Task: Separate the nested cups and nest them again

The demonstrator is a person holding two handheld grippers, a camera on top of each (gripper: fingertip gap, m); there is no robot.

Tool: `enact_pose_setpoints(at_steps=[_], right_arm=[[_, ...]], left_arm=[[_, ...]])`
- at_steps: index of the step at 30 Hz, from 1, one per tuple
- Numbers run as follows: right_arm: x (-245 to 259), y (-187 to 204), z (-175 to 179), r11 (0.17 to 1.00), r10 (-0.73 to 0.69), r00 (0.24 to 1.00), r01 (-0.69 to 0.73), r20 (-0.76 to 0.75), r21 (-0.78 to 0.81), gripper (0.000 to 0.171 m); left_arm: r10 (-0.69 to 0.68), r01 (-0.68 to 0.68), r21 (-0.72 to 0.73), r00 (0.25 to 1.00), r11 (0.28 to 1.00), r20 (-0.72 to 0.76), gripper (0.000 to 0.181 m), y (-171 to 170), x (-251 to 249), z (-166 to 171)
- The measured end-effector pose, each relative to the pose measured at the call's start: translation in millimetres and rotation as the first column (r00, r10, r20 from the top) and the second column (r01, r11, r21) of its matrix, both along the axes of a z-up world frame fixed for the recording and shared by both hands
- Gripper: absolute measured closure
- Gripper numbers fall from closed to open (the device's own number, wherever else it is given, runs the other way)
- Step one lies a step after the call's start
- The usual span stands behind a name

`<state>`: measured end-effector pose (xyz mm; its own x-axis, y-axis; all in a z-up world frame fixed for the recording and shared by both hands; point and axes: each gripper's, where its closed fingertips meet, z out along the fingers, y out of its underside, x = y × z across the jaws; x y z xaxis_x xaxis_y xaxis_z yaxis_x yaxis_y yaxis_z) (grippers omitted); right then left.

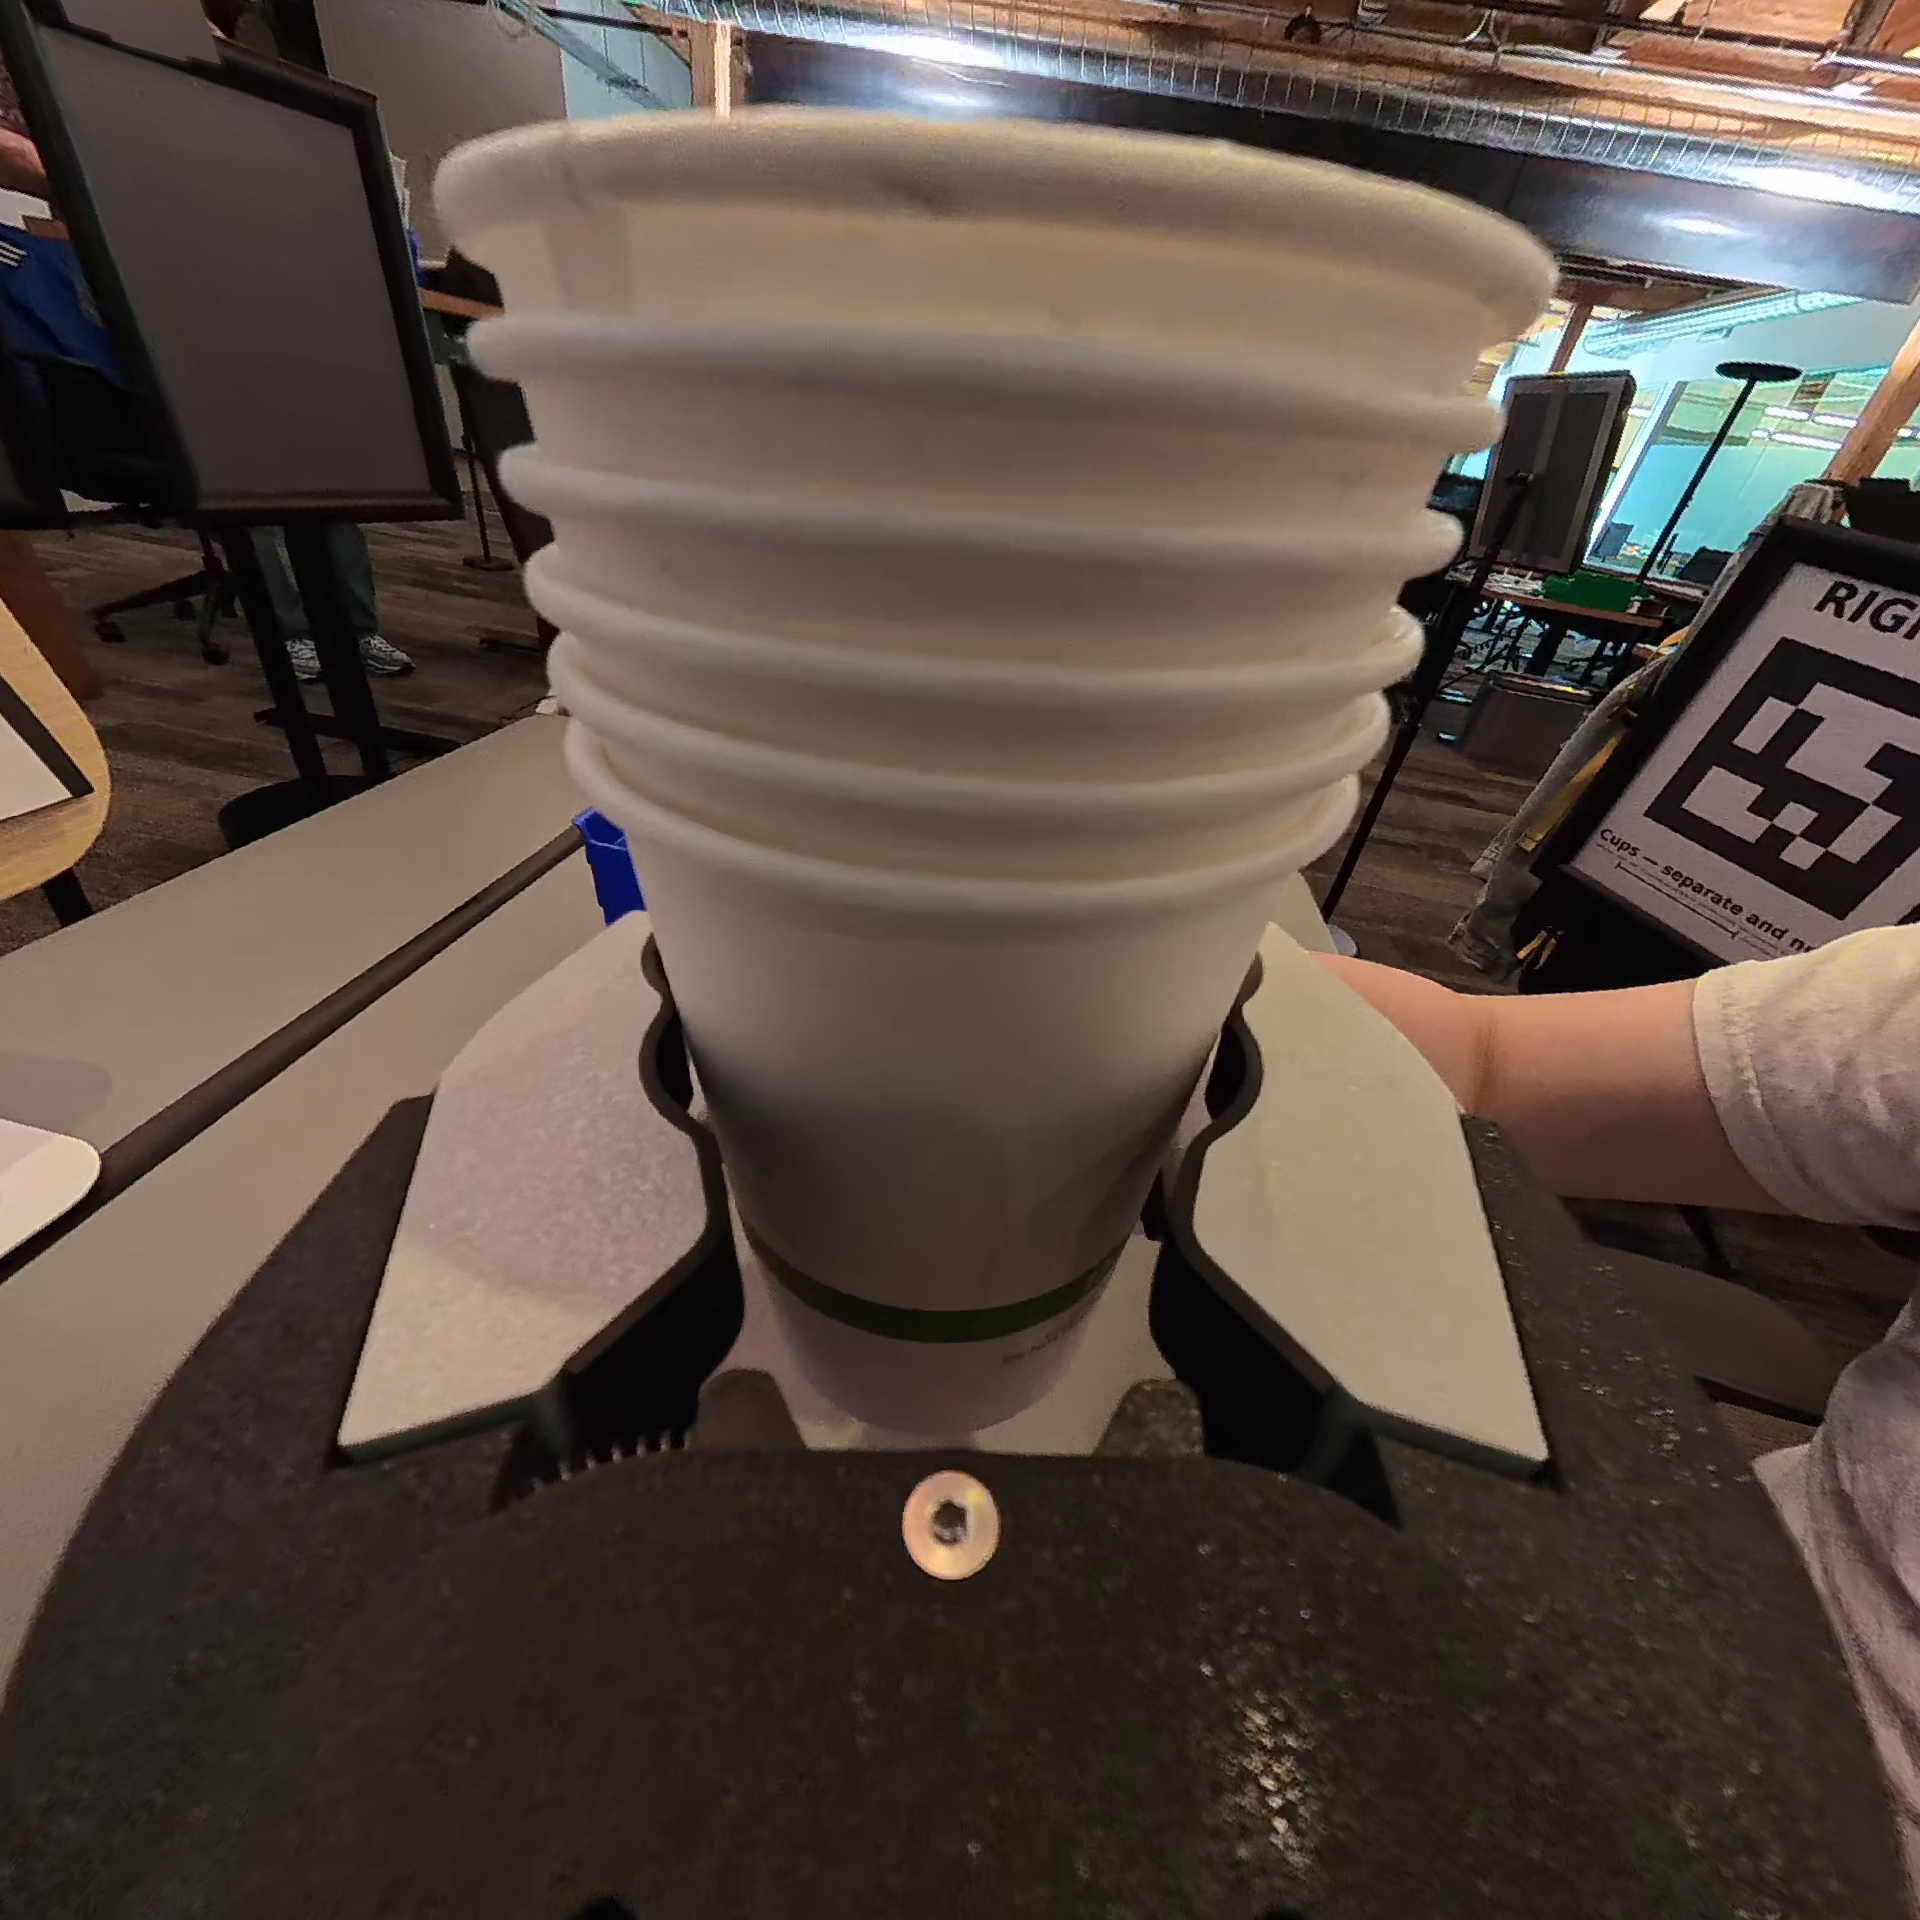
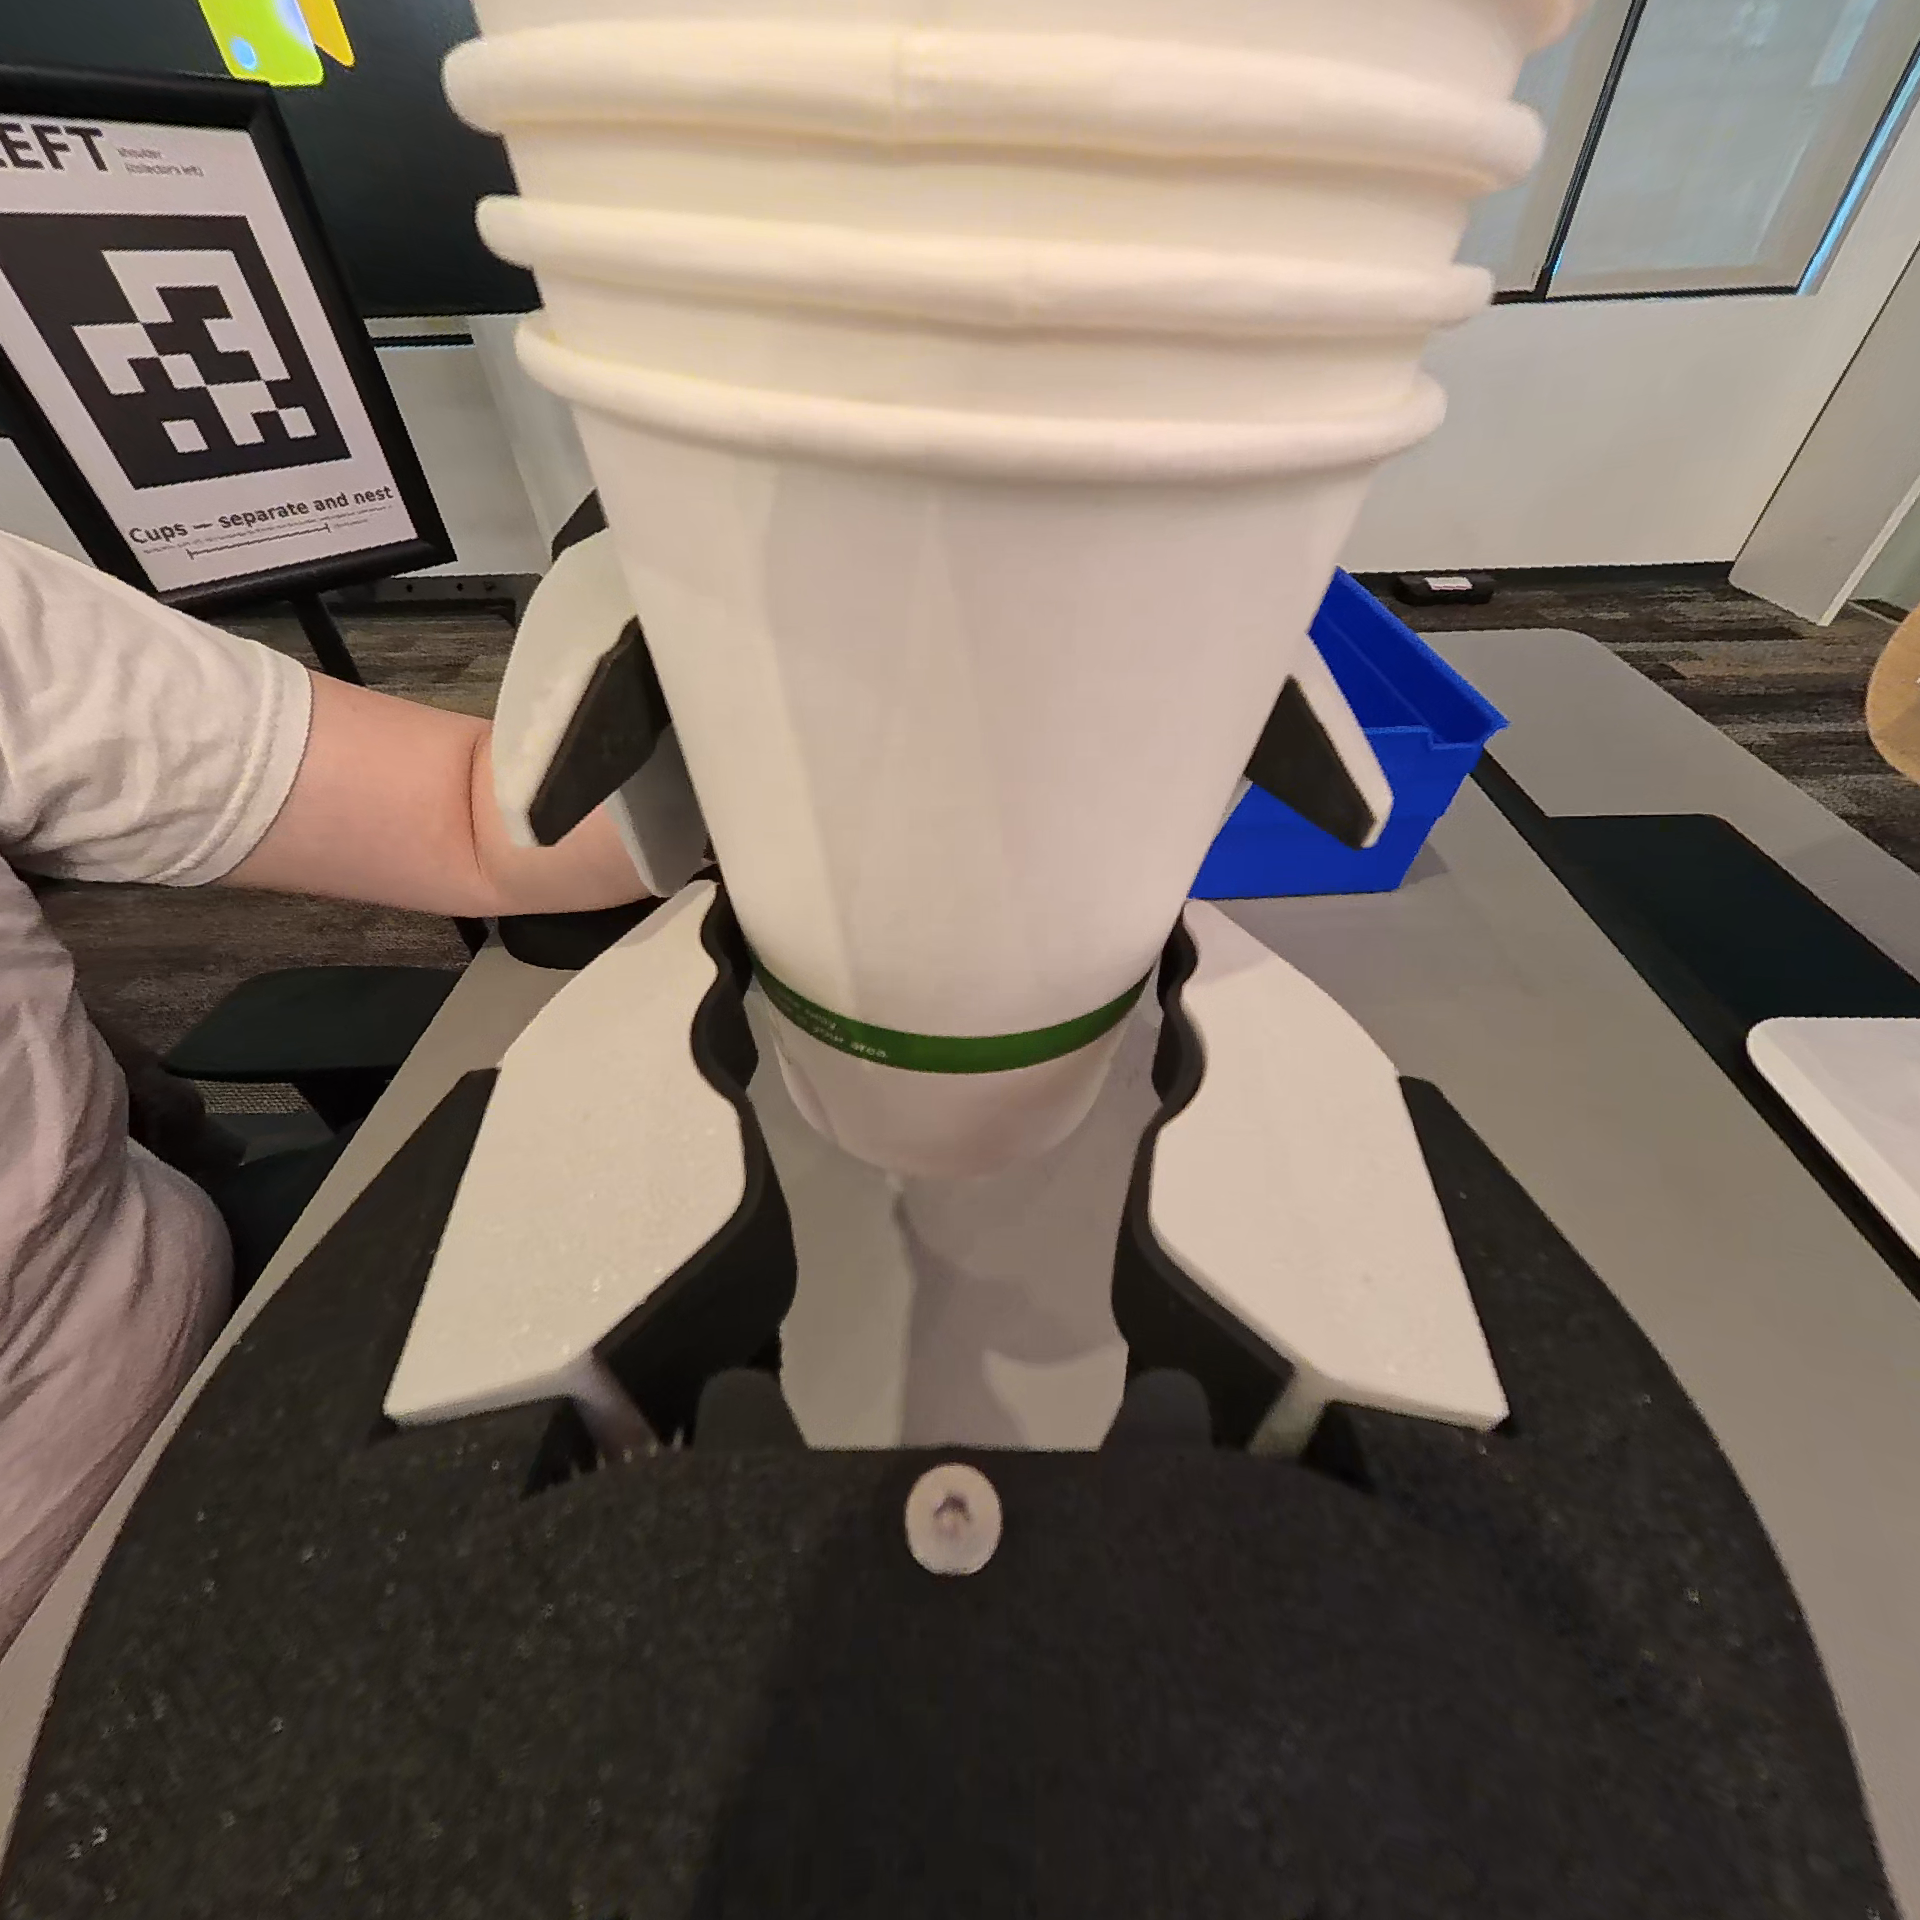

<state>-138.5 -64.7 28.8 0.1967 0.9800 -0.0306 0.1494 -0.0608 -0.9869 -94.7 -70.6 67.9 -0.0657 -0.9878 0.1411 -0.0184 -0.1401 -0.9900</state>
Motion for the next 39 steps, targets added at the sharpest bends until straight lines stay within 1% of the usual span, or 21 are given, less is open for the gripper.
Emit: enact_pose_setpoints(at_steps=[5, 13, 17, 20, 24, 26, 28, 32, 39], right_arm=[[0.9, -0.2, 0.0, 1.000, -0.002, 1.000, 0.002, 0.009, 0.013, 0.096], [1.5, 1.7, 3.8, 0.999, -0.013, 1.000, 0.014, -0.019, 0.030, 0.095], [7.6, 7.9, 12.5, 0.998, -0.056, 0.996, 0.058, -0.068, 0.033, 0.087], [18.0, 13.6, 17.5, 0.996, -0.083, 0.992, 0.085, -0.098, 0.022, 0.087], [33.3, 21.9, 25.2, 0.990, -0.135, 0.983, 0.139, -0.128, 0.023, 0.089], [39.5, 24.8, 28.1, 0.988, -0.150, 0.978, 0.154, -0.145, 0.015, 0.091], [44.1, 27.7, 28.2, 0.986, -0.164, 0.975, 0.167, -0.151, 0.008, 0.092], [49.6, 31.5, 28.3, 0.983, -0.179, 0.970, 0.181, -0.163, -0.003, 0.093], [51.3, 33.8, 25.6, 0.983, -0.185, 0.969, 0.185, -0.164, -0.012, 0.095]], left_arm=[[0.005, -0.005, 0.022, 1.000, 1.000, -0.001, 0.084, -0.6, 0.7, -0.5], [0.021, -0.021, 0.008, 0.999, 1.000, 0.028, 0.086, 1.8, -0.3, 2.7], [0.031, -0.030, -0.013, 0.998, 0.999, 0.052, 0.086, 6.2, -3.9, 6.8], [0.075, -0.075, -0.001, 0.994, 0.997, 0.075, 0.086, 17.1, -15.4, 16.9], [0.171, -0.176, 0.037, 0.978, 0.984, 0.121, 0.086, 39.1, -47.5, 41.5], [0.222, -0.230, 0.053, 0.967, 0.972, 0.126, 0.086, 49.9, -62.0, 47.8], [0.243, -0.251, 0.045, 0.960, 0.967, 0.140, 0.086, 56.0, -70.5, 51.4], [0.232, -0.237, 0.015, 0.960, 0.971, 0.158, 0.086, 57.6, -71.8, 52.1], [0.213, -0.218, 0.025, 0.967, 0.976, 0.138, 0.086, 52.6, -62.8, 46.3]])
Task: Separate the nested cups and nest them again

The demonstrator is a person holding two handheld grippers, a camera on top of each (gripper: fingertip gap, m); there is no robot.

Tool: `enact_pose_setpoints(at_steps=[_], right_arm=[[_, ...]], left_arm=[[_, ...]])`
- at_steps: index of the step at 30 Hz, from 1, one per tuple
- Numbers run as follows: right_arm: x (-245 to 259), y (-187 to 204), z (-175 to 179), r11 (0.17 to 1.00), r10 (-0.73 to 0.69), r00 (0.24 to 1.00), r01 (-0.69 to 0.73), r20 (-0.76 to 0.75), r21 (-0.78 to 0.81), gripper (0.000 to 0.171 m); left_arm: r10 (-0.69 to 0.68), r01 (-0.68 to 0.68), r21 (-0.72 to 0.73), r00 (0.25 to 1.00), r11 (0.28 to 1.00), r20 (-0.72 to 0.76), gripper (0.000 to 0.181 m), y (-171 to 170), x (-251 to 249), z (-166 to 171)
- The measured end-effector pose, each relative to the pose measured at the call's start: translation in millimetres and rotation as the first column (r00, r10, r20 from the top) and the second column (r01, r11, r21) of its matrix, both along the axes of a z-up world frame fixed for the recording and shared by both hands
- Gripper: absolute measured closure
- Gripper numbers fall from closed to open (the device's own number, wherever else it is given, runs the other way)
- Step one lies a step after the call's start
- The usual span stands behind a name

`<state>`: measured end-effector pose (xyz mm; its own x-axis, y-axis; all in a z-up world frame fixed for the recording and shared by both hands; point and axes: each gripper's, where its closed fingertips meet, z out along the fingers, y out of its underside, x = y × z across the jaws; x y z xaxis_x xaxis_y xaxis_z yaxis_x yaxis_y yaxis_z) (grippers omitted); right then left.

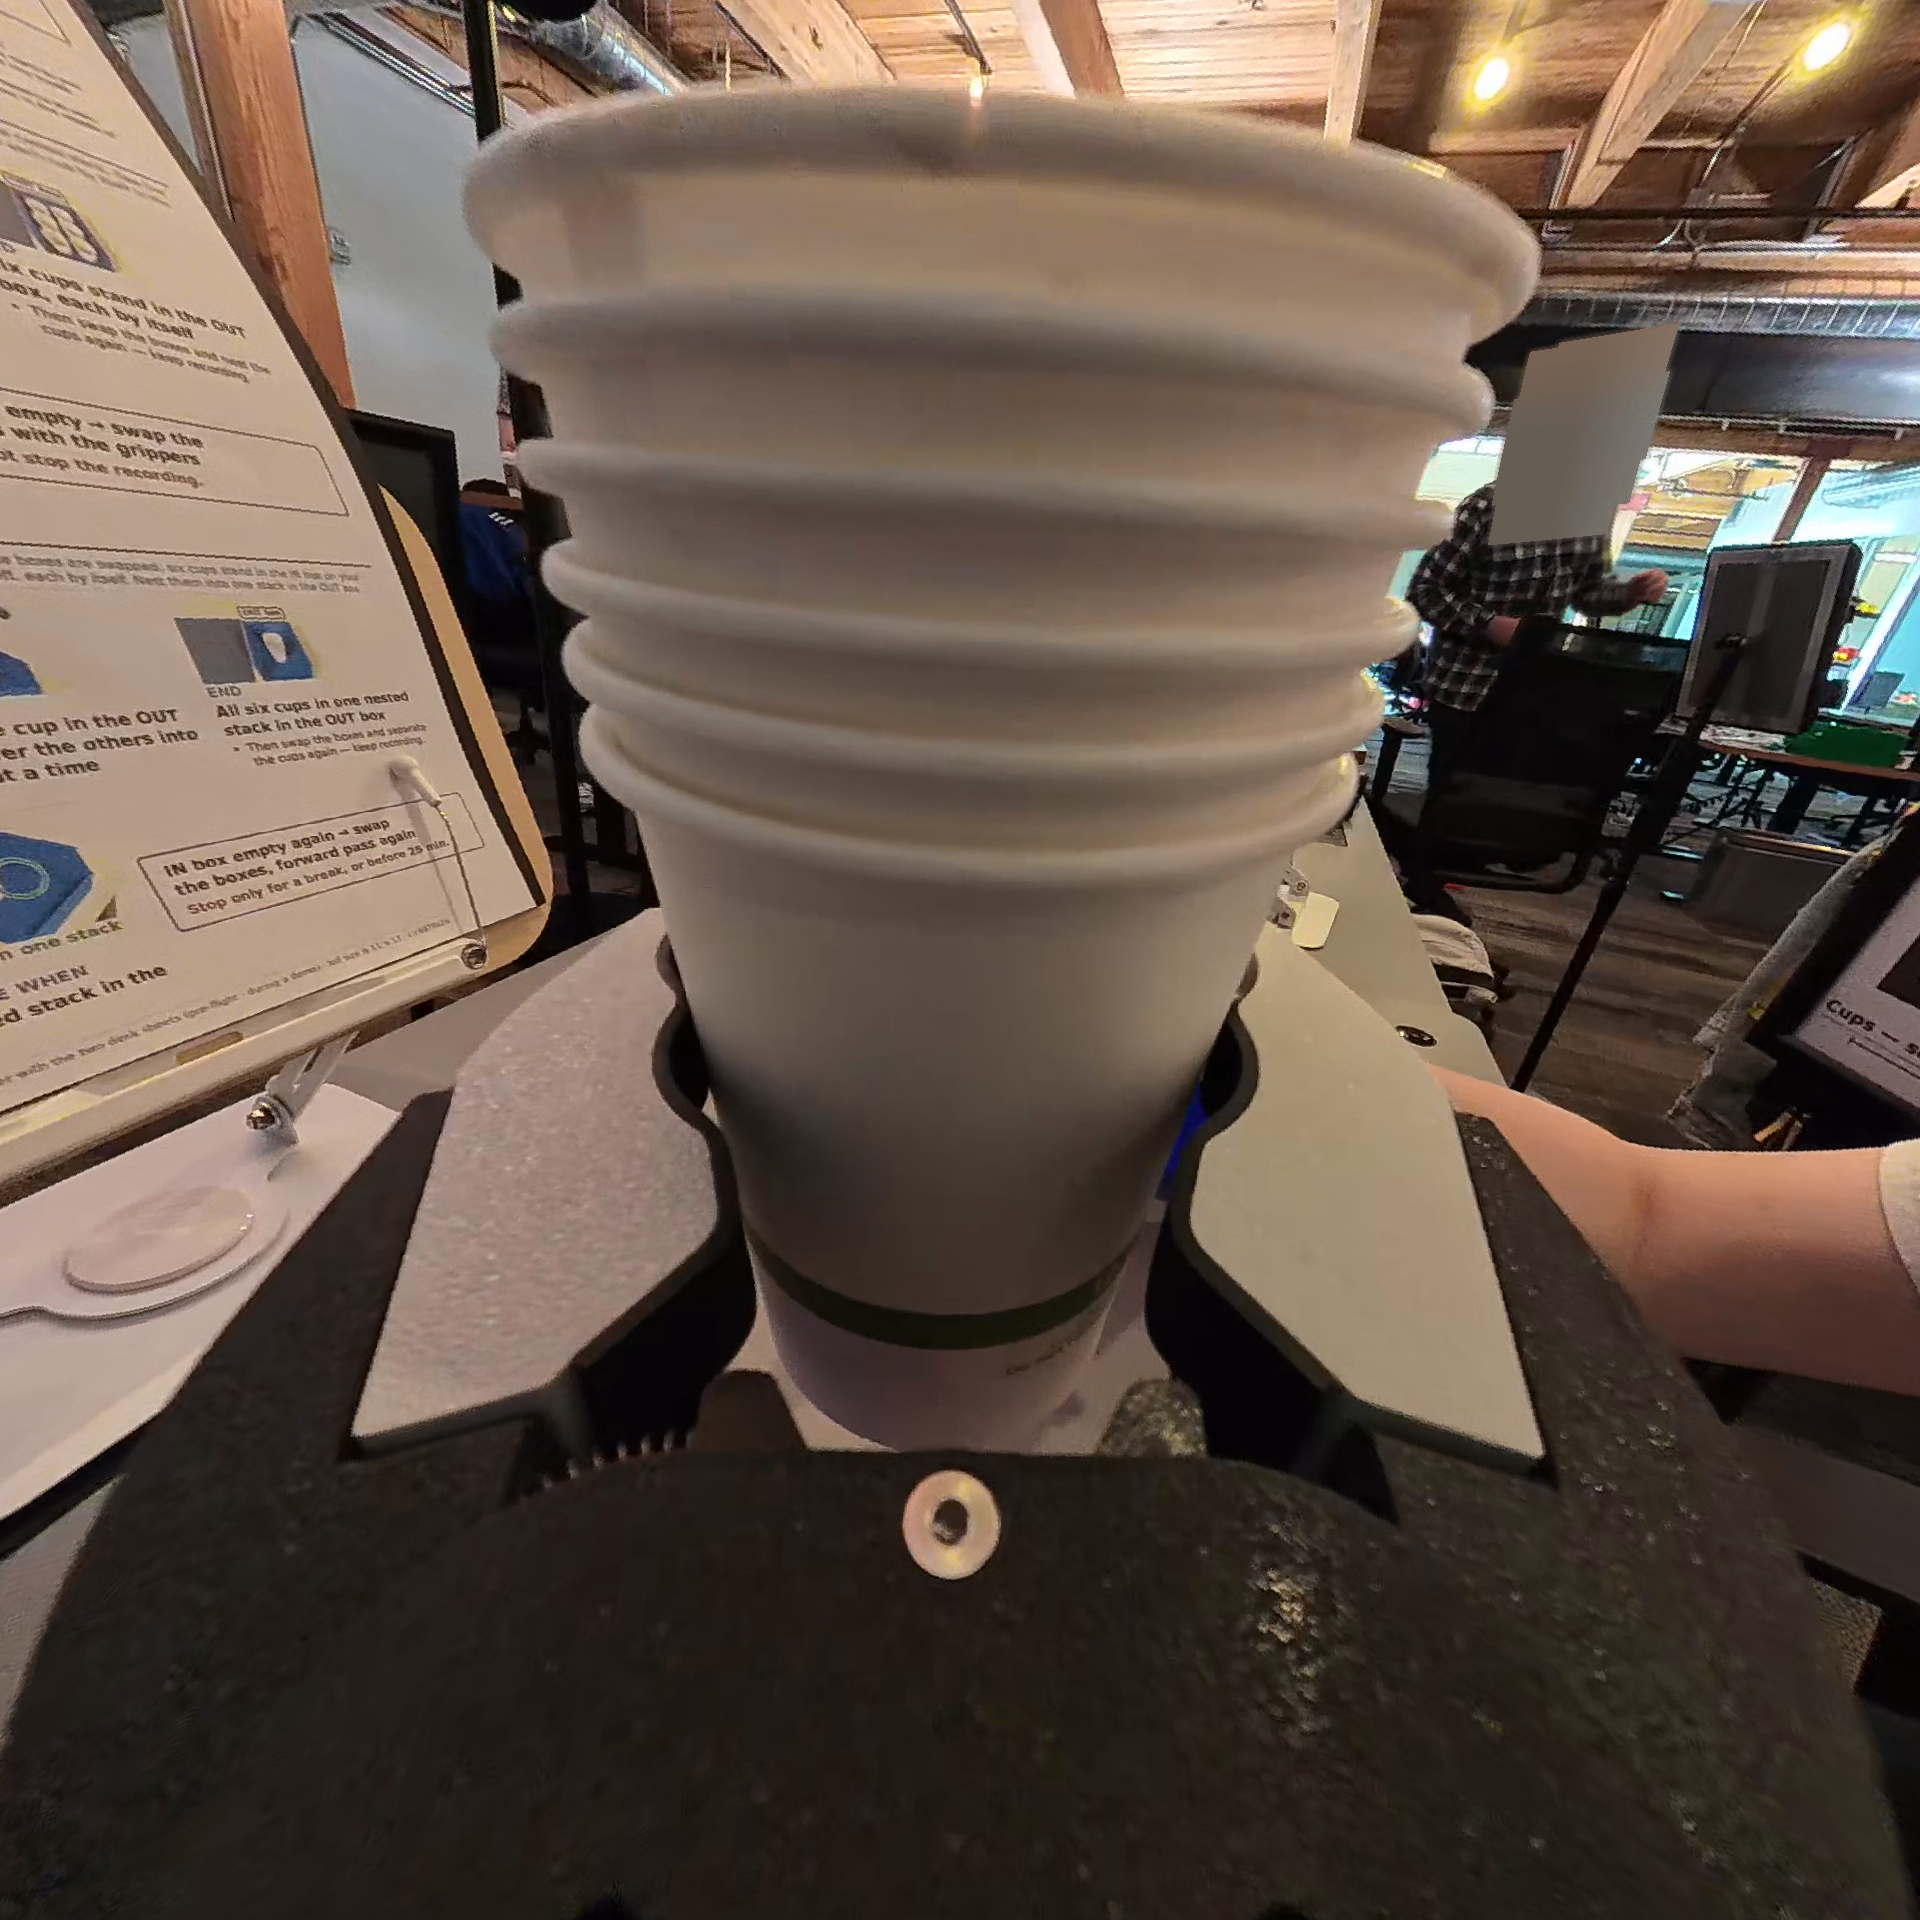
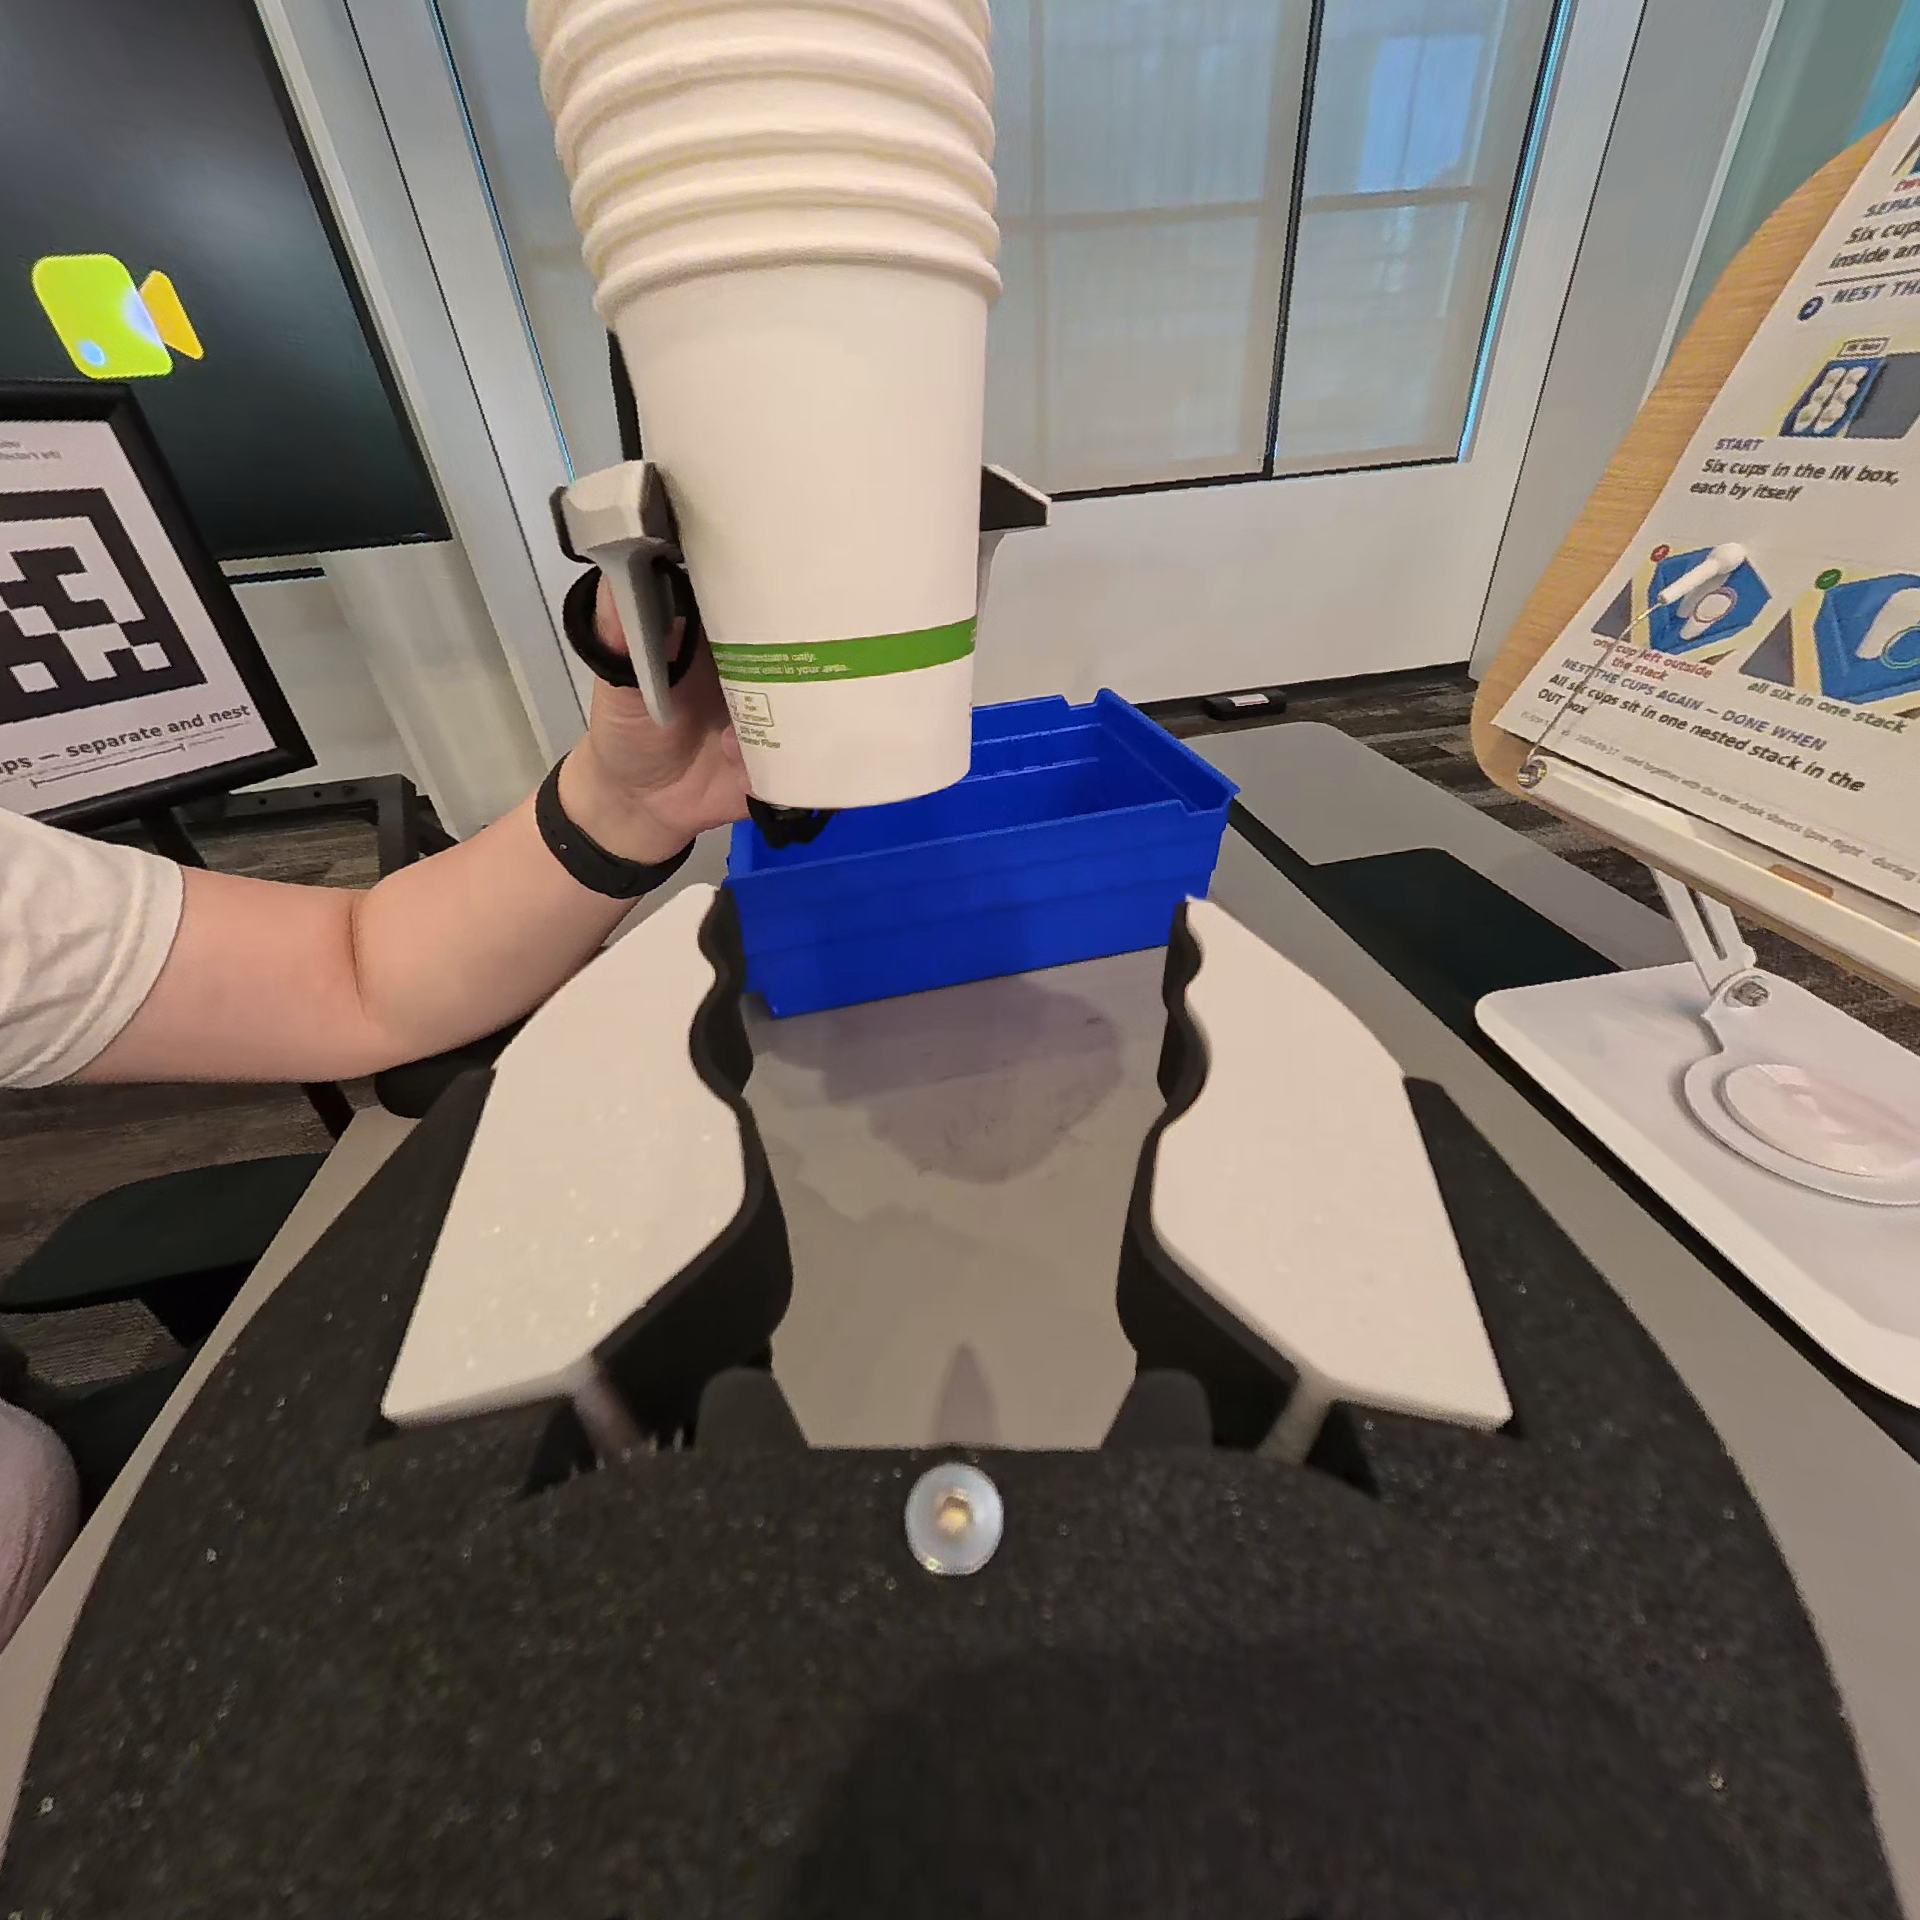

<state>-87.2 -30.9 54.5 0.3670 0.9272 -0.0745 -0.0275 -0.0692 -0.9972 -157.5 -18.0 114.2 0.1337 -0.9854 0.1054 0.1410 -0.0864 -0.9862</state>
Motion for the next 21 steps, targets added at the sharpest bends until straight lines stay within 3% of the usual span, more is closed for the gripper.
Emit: enact_pose_setpoints(at_steps=[21], right_arm=[[4.4, 4.0, -3.6, 1.000, -0.016, 1.000, 0.016, 0.007, -0.001, 0.102]], left_arm=[[-0.062, 0.061, -0.017, 0.997, 0.998, -0.043, 0.086, -9.9, 24.4, -22.7]])
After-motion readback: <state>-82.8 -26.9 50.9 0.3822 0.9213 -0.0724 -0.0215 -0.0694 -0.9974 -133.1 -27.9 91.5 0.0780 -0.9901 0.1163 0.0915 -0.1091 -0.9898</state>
